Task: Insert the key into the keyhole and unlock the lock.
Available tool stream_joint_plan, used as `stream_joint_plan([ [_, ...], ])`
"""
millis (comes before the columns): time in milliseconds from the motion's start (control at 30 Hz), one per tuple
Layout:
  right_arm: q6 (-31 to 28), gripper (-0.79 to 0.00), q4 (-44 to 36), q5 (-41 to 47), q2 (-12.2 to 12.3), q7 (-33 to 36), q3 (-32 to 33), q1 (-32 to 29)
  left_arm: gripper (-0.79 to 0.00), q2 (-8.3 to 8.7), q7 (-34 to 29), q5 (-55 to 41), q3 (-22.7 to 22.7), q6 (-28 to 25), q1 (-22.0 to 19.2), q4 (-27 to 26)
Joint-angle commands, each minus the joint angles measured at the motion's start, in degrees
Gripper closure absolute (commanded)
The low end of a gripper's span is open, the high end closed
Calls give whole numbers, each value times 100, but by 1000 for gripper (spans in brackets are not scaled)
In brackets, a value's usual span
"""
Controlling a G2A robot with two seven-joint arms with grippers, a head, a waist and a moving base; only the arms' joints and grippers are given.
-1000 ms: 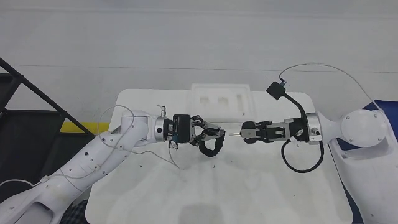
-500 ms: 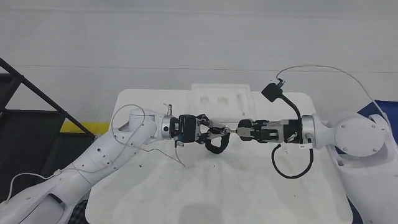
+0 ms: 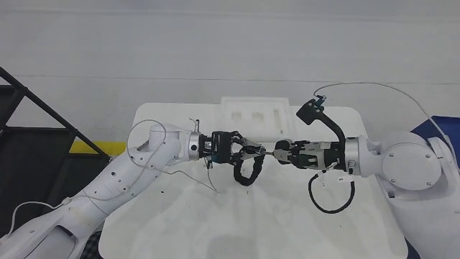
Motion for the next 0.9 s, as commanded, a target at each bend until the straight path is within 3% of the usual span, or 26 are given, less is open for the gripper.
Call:
stream_joint_plan([
  [0, 0, 0, -11, -44, 9, -27, -15, 3, 0, -3, -28, -4, -31, -22, 24, -16],
  [867, 76, 0, 11, -183, 114, -208, -218, 71, 0, -81, -260, 166, -358, -117, 268, -113],
])
